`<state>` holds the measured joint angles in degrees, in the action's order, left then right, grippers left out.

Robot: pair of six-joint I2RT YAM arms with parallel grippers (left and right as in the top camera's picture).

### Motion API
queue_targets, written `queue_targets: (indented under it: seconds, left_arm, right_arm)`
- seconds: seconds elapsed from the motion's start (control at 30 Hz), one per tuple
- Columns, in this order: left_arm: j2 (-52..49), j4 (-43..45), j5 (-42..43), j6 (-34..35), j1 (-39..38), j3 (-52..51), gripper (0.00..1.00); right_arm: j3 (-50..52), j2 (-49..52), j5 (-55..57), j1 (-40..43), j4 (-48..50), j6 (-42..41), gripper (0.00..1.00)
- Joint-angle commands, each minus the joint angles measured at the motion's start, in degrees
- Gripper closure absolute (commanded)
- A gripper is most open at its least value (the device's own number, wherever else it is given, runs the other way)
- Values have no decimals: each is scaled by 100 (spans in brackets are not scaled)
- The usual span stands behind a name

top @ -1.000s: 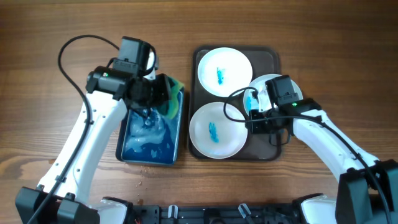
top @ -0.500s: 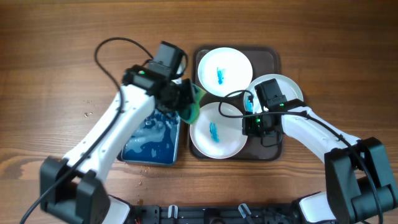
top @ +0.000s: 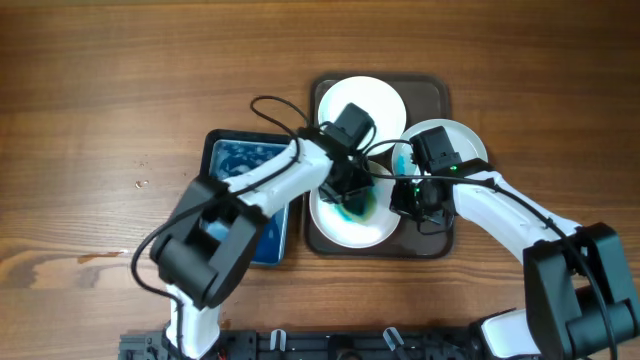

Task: Clean dirty plates on tray and stack at the side
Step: 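Scrub the tilted plate with the sponge held in the left gripper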

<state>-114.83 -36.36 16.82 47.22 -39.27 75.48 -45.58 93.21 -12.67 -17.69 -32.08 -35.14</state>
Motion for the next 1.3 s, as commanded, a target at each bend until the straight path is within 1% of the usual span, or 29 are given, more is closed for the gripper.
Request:
queue_targets:
  seconds: [0.0, 0.03, 0.2, 0.23, 0.3, 0.4, 0.47, 0.53, 0.6, 0.67, 0.7, 0.73, 0.8, 0.83, 0.87, 1.1, 1.27]
  left_arm:
    - [-435, -28, 44, 181, -216, 59, 96]
    - [-476, -170, -289, 118, -225, 59, 96]
    - [-492, -1360, -3001, 96, -157, 61, 96]
    - [-487, -1502, -3357, 39, -129, 61, 96]
    - [-483, -1631, -3689, -214, -61, 66, 96]
    - [-474, -1668, -3722, -350, 33, 68, 96]
    - [-476, -1631, -3593, -345, 76, 66, 96]
    - [-476, -1458, -3209, -350, 101, 66, 96]
    - [-479, -1073, -2184, -354, 116, 66, 96]
    - [-505, -592, -885, -358, 114, 48, 96]
    - [-531, -380, -415, -378, 111, 31, 96]
    - [-575, -22, 256, -444, 79, 7, 96]
    - [-667, 490, 1060, -457, 0, -28, 96]
    - [-699, 656, 1318, -459, -55, -31, 96]
    - [-745, 789, 1488, -457, -127, -31, 96]
    - [-763, 826, 1690, -461, -398, -31, 93]
    - [-763, 485, 1764, -490, -372, -31, 96]
  right_arm:
    - [92, 151, 752, 35, -55, -275, 96]
    - [92, 151, 750, 35, -57, -273, 96]
    - [92, 151, 710, 35, -52, -238, 96]
    - [92, 151, 710, 35, -48, -240, 96]
    - [92, 151, 708, 35, -42, -240, 96]
    - [92, 151, 708, 35, -44, -240, 96]
    - [92, 151, 708, 35, -46, -240, 96]
    - [92, 151, 710, 35, -48, -240, 96]
    - [92, 151, 710, 35, -44, -245, 96]
    - [92, 151, 710, 35, -46, -245, 96]
    - [92, 151, 710, 35, -52, -247, 96]
    - [92, 151, 710, 35, -57, -243, 96]
    - [92, 151, 710, 35, -59, -240, 96]
    - [92, 151, 710, 35, -59, -240, 96]
    - [92, 151, 710, 35, -59, -238, 96]
    - [92, 151, 710, 35, -55, -245, 96]
    - [92, 151, 710, 35, -57, -245, 95]
